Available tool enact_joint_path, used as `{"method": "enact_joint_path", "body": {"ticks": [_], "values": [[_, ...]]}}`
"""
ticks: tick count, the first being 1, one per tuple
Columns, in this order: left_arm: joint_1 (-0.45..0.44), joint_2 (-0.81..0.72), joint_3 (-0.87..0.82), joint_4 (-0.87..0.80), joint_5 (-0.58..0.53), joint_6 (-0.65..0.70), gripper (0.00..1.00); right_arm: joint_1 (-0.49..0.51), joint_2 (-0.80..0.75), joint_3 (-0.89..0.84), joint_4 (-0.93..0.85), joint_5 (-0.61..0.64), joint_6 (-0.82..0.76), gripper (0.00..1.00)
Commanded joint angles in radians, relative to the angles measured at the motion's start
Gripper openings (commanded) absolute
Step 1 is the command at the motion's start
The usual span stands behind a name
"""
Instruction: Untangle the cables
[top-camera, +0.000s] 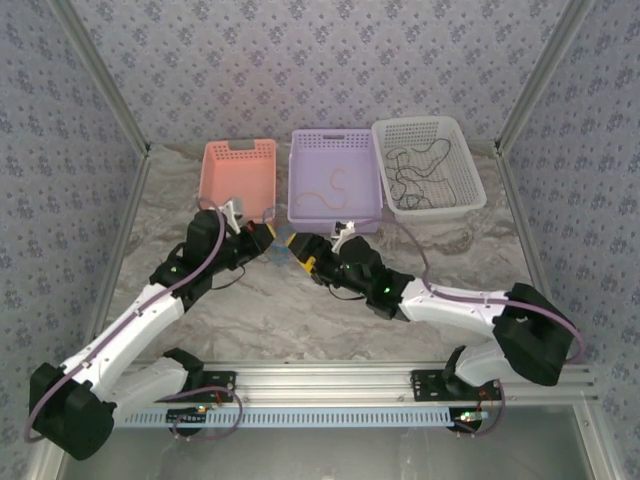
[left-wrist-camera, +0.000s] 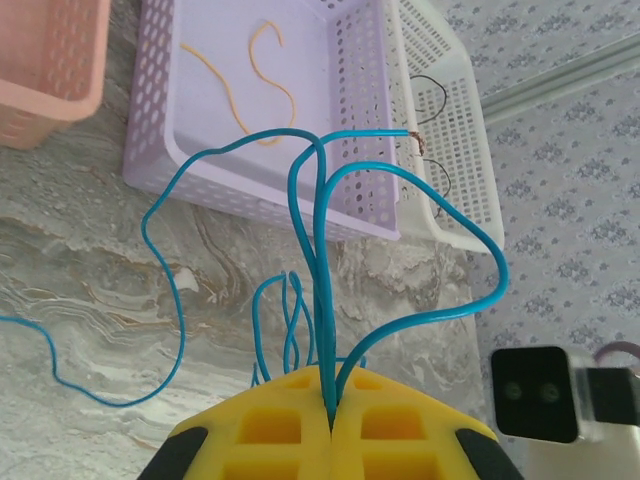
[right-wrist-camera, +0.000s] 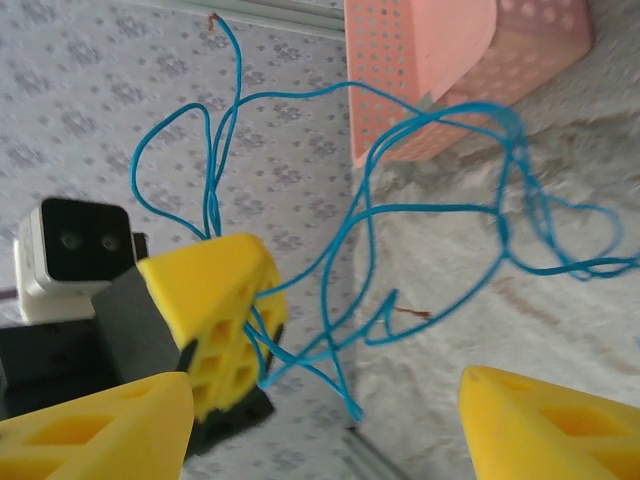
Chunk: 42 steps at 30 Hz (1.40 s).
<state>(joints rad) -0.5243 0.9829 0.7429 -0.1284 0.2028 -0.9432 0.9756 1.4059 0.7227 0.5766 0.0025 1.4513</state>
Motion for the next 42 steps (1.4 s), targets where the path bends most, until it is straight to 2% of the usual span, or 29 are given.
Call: {"method": "enact_joint_path", "body": {"ticks": [1,5,7,10,11,13,14,15,17,18,19,23,28,32,37,39,42], "values": [[-0.027,0.005,-0.011,0.073,-0.038,-0.022,0.0,0.006,0.055,0.012,0.15,0.001,0.17,0.73],[-0.06,0.008,-0.017,0.093,-0.056,-0.031,0.0,-0.007,0.079,0.019,0.147,0.03,0.207,0.72],[-0.075,0.007,-0.016,0.087,-0.066,-0.031,0.0,-0.026,0.074,0.012,0.143,0.044,0.201,0.63],[-0.099,0.009,-0.02,0.081,-0.074,-0.031,0.0,-0.063,0.063,0.011,0.134,0.049,0.164,0.31],[-0.106,0.014,-0.025,0.084,-0.077,-0.031,0.0,-0.076,0.051,0.015,0.093,0.05,0.142,0.18],[-0.112,0.028,-0.039,0.085,-0.077,-0.034,0.0,-0.093,0.009,0.013,-0.036,0.062,0.099,0.0],[-0.112,0.037,-0.05,0.085,-0.077,-0.035,0.05,-0.1,-0.025,0.01,-0.124,0.081,0.074,0.0],[-0.113,0.044,-0.058,0.086,-0.077,-0.037,0.16,-0.103,-0.056,0.001,-0.196,0.106,0.05,0.0],[-0.117,0.057,-0.074,0.061,-0.095,-0.032,0.54,-0.111,-0.126,-0.038,-0.309,0.155,0.004,0.0],[-0.121,0.062,-0.074,0.037,-0.112,-0.023,0.64,-0.12,-0.154,-0.062,-0.323,0.166,-0.013,0.0],[-0.125,0.068,-0.075,0.006,-0.136,-0.015,0.69,-0.135,-0.182,-0.09,-0.34,0.171,-0.026,0.0],[-0.136,0.104,-0.088,-0.071,-0.193,-0.01,0.7,-0.228,-0.283,-0.147,-0.524,0.14,-0.089,0.0],[-0.194,0.176,-0.055,-0.131,-0.277,0.005,0.65,-0.38,-0.389,-0.25,-0.612,0.051,-0.146,0.0],[-0.239,0.316,0.021,-0.183,-0.328,0.003,0.63,-0.461,-0.444,-0.289,-0.658,0.009,-0.185,0.0],[-0.345,0.482,0.089,-0.128,-0.352,-0.134,0.62,-0.508,-0.479,-0.321,-0.679,-0.008,-0.201,0.0],[-0.39,0.542,0.121,-0.114,-0.372,-0.226,0.62,-0.518,-0.489,-0.333,-0.675,-0.015,-0.202,0.0],[-0.428,0.609,0.127,-0.007,-0.346,-0.406,0.63,-0.52,-0.497,-0.338,-0.674,-0.019,-0.204,0.0]]}}
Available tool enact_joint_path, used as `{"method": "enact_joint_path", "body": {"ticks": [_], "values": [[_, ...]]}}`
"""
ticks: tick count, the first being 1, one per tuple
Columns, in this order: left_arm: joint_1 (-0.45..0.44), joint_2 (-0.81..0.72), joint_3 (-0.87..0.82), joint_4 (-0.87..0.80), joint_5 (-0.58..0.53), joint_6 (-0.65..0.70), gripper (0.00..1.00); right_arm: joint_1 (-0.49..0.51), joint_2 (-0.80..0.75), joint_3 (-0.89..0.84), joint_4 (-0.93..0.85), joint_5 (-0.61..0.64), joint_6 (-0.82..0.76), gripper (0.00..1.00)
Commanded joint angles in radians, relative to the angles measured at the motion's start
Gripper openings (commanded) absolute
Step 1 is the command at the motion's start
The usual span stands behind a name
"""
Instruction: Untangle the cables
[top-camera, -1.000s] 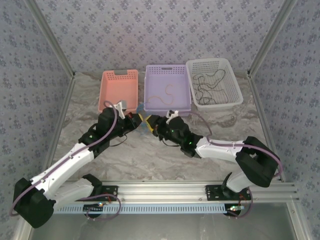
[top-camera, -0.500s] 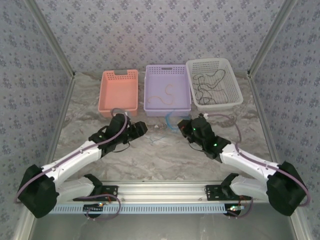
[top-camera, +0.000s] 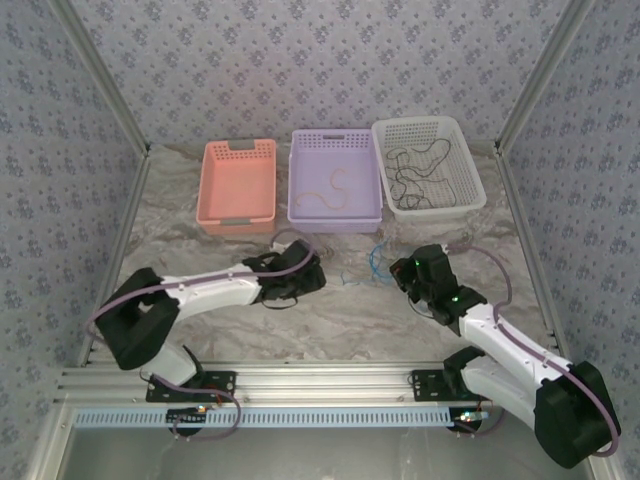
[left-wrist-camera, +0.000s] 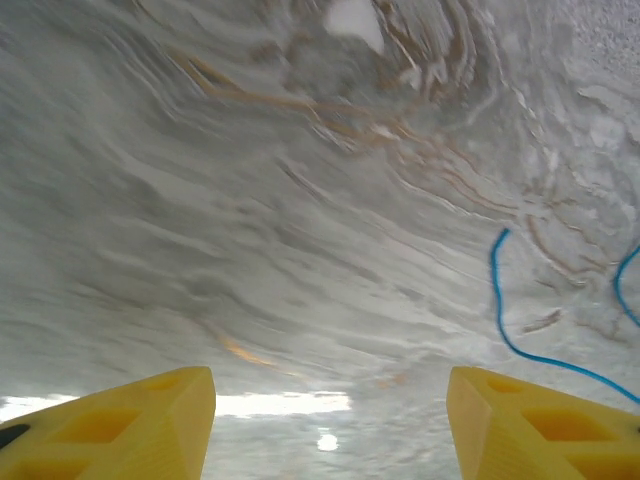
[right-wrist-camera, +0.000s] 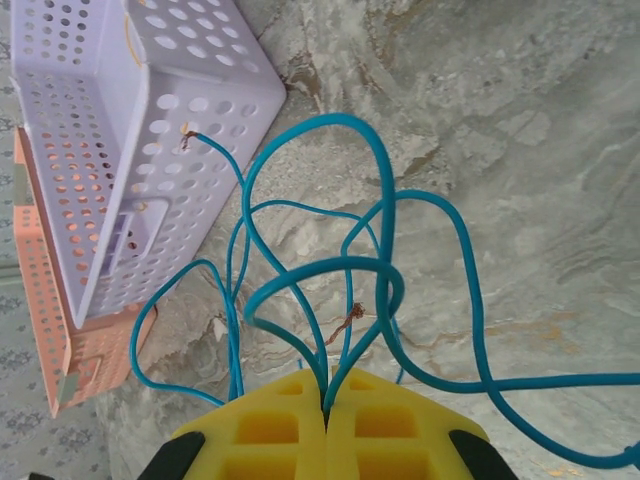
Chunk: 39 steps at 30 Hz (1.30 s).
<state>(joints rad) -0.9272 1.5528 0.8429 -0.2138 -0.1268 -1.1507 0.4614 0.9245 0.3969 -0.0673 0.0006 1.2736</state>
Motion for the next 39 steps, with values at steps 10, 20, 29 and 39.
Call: {"method": "enact_joint_path", "body": {"ticks": [10,20,29,39], "values": [[-0.129,0.134,0.018,0.377,-0.056,-0.739,0.83,-0.01,-0.036,-0.025,-0.019,-0.029,-0.029,0.0],[-0.16,0.346,0.076,0.671,0.038,-1.004,0.71,-0.011,-0.063,-0.039,-0.02,-0.033,-0.022,0.0],[-0.117,0.293,-0.03,0.683,-0.062,-0.959,0.0,-0.023,-0.104,-0.031,-0.066,-0.013,-0.05,0.0],[0.132,-0.353,-0.255,0.102,-0.197,-0.566,0.0,-0.226,-0.127,0.068,-0.192,-0.075,-0.257,0.0]]}}
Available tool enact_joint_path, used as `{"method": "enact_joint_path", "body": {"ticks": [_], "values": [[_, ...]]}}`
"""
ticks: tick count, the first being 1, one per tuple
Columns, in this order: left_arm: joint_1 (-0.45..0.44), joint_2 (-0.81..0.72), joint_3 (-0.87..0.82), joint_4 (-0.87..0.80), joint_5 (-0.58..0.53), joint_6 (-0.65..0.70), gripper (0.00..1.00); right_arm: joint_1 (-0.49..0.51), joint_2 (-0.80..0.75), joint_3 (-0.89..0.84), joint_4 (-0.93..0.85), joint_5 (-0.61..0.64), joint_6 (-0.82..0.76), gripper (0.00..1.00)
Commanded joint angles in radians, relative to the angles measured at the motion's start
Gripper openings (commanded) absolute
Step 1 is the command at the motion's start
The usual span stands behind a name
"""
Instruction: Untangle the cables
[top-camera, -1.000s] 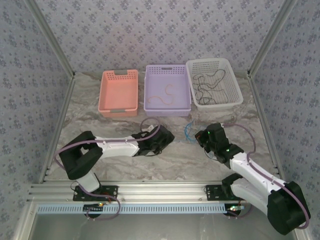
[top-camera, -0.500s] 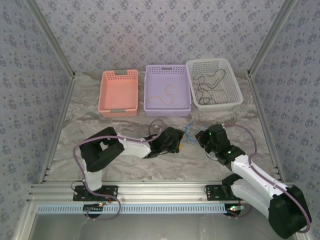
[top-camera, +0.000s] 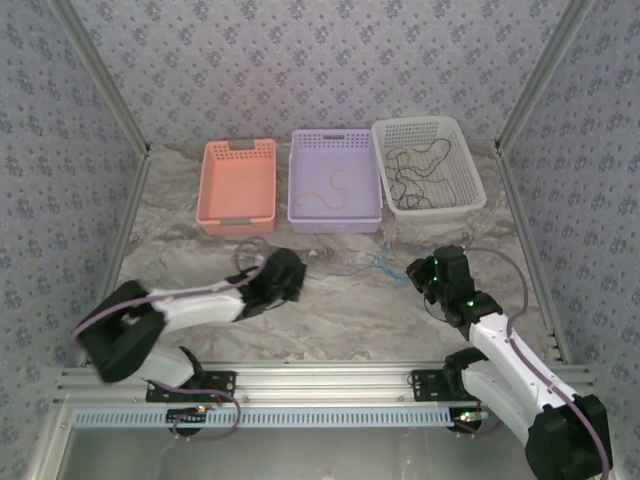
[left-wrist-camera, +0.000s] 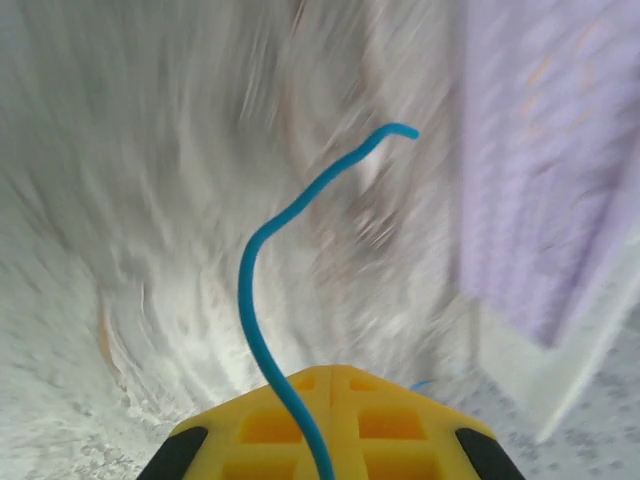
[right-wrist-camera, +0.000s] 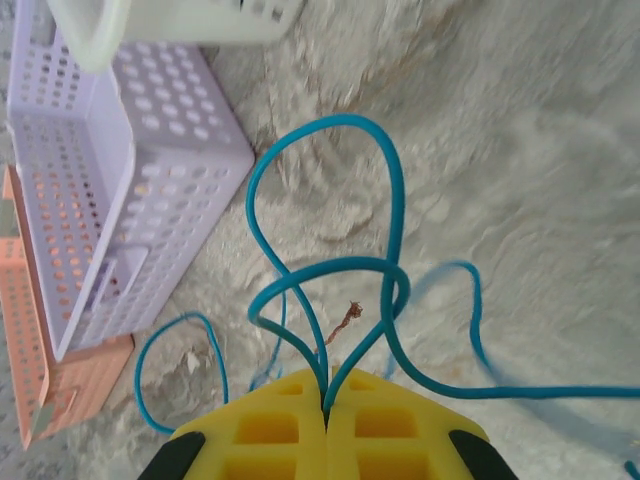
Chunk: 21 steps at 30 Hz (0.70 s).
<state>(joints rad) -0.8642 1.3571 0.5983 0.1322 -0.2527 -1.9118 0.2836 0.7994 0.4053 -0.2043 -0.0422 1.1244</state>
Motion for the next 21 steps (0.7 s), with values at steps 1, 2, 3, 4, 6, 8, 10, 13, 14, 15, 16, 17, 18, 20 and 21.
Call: {"method": "enact_joint_path", "body": {"ticks": [1,2,3,4,6,8,10,13,14,15,16,17,18,20,21], "values": [[0.108,-0.21,0.002,-0.31,-0.064,0.253,0.0,-0.065,0.009,0.076,-0.068,-0.04,-0.13,0.0],[0.147,-0.271,0.02,-0.387,-0.062,0.313,0.0,-0.082,0.018,0.092,-0.08,-0.042,-0.155,0.0],[0.19,-0.328,0.038,-0.446,-0.061,0.376,0.0,-0.095,0.027,0.104,-0.084,-0.048,-0.182,0.0],[0.229,-0.37,0.054,-0.492,-0.056,0.427,0.0,-0.105,0.037,0.116,-0.088,-0.055,-0.207,0.0],[0.326,-0.455,0.098,-0.59,-0.035,0.527,0.0,-0.117,0.067,0.155,-0.123,-0.055,-0.26,0.0],[0.426,-0.506,0.131,-0.628,0.027,0.611,0.0,-0.121,0.081,0.171,-0.13,-0.056,-0.298,0.0],[0.522,-0.523,0.176,-0.662,0.102,0.681,0.0,-0.12,0.09,0.179,-0.128,-0.059,-0.319,0.0],[0.614,-0.523,0.25,-0.717,0.165,0.757,0.0,-0.12,0.103,0.183,-0.131,-0.048,-0.336,0.0],[0.631,-0.521,0.264,-0.715,0.185,0.776,0.0,-0.12,0.109,0.181,-0.124,-0.052,-0.34,0.0],[0.641,-0.518,0.276,-0.704,0.207,0.79,0.0,-0.12,0.122,0.182,-0.116,-0.066,-0.342,0.0],[0.643,-0.511,0.286,-0.7,0.217,0.798,0.0,-0.117,0.134,0.184,-0.112,-0.073,-0.342,0.0],[0.643,-0.503,0.304,-0.713,0.213,0.806,0.0,-0.114,0.143,0.185,-0.11,-0.069,-0.341,0.0],[0.645,-0.496,0.324,-0.74,0.195,0.819,0.0,-0.114,0.148,0.182,-0.11,-0.059,-0.341,0.0],[0.661,-0.5,0.361,-0.803,0.14,0.839,0.0,-0.135,0.149,0.175,-0.112,-0.054,-0.342,0.0],[0.684,-0.51,0.37,-0.841,0.127,0.847,0.0,-0.151,0.149,0.172,-0.114,-0.062,-0.344,0.0]]}}
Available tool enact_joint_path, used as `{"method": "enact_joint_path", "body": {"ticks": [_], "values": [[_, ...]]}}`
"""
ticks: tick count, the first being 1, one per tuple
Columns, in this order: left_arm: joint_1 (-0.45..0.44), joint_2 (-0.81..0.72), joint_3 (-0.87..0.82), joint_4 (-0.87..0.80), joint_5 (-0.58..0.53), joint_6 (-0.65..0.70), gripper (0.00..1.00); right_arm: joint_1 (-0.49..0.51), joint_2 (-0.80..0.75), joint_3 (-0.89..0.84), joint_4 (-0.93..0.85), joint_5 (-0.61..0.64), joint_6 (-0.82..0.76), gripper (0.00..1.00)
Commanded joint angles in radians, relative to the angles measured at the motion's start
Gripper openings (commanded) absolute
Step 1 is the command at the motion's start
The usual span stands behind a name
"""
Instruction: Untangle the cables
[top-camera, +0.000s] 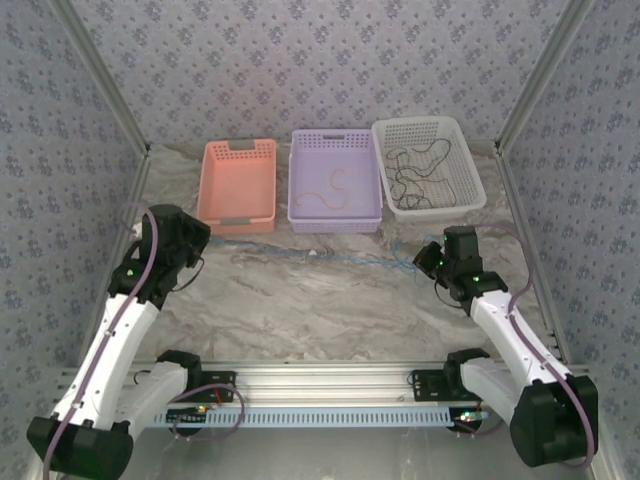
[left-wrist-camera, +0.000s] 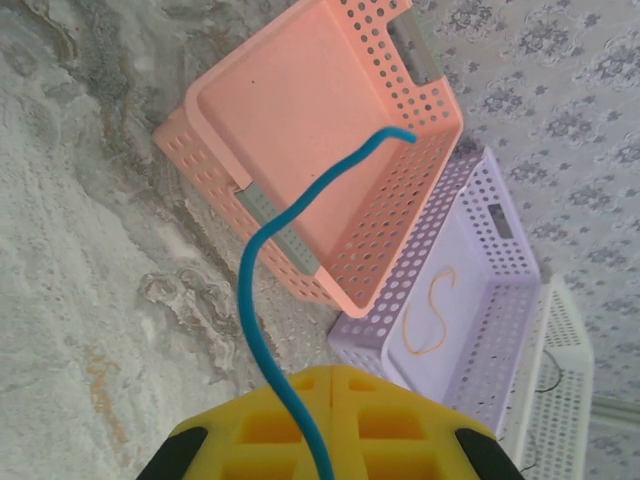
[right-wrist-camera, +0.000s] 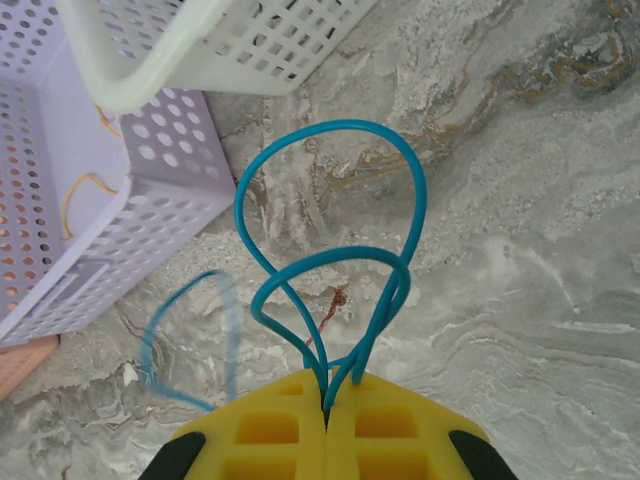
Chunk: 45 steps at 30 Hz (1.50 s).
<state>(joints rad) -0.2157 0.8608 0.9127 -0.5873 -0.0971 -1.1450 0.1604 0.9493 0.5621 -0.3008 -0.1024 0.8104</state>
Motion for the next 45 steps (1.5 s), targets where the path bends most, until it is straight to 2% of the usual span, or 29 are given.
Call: {"method": "enact_joint_path", "body": {"ticks": [1,5,10,12,14,18,21,24,29,34,36,38,40,42,45], "values": [[0.057,-0.023,0.061,-0.135,-0.029,0.088,0.0,-0.044,0.001,0.014,-0.021,-0.007,-0.034,0.0],[0.141,-0.041,0.105,-0.172,-0.01,0.134,0.0,-0.088,0.012,0.017,-0.038,-0.001,-0.056,0.0],[0.173,-0.035,0.179,-0.207,-0.037,0.165,0.0,-0.125,0.057,0.011,-0.029,-0.007,-0.07,0.0],[0.176,-0.024,0.196,-0.177,-0.002,0.172,0.0,-0.12,0.074,0.007,-0.007,-0.031,-0.074,0.0],[0.177,0.002,0.22,-0.173,0.027,0.176,0.0,-0.097,0.09,0.014,-0.016,-0.005,-0.073,0.0],[0.198,0.007,0.292,-0.251,-0.069,0.206,0.0,-0.128,0.112,0.007,-0.035,0.044,-0.077,0.0],[0.251,-0.005,0.333,-0.269,-0.064,0.225,0.0,-0.158,0.115,-0.005,-0.017,0.028,-0.086,0.0],[0.26,0.024,0.383,-0.276,-0.036,0.241,0.0,-0.126,0.143,0.01,-0.012,0.04,-0.094,0.0],[0.271,0.038,0.445,-0.301,-0.072,0.253,0.0,-0.119,0.19,0.013,-0.017,0.086,-0.093,0.0],[0.274,0.06,0.491,-0.298,-0.071,0.254,0.0,-0.094,0.269,0.018,0.018,0.056,-0.112,0.0],[0.274,0.076,0.5,-0.274,-0.034,0.249,0.0,-0.083,0.306,0.031,0.029,0.014,-0.123,0.0],[0.274,0.09,0.489,-0.227,0.048,0.239,0.0,-0.059,0.325,0.037,0.041,0.0,-0.125,0.01],[0.273,0.102,0.468,-0.185,0.114,0.225,0.0,-0.036,0.341,0.05,0.042,0.007,-0.122,0.09],[0.269,0.107,0.439,-0.139,0.172,0.213,0.0,-0.025,0.36,0.056,0.049,0.018,-0.115,0.1],[0.267,0.101,0.422,-0.119,0.194,0.209,0.0,-0.024,0.391,0.061,0.054,0.033,-0.107,0.14]]}}
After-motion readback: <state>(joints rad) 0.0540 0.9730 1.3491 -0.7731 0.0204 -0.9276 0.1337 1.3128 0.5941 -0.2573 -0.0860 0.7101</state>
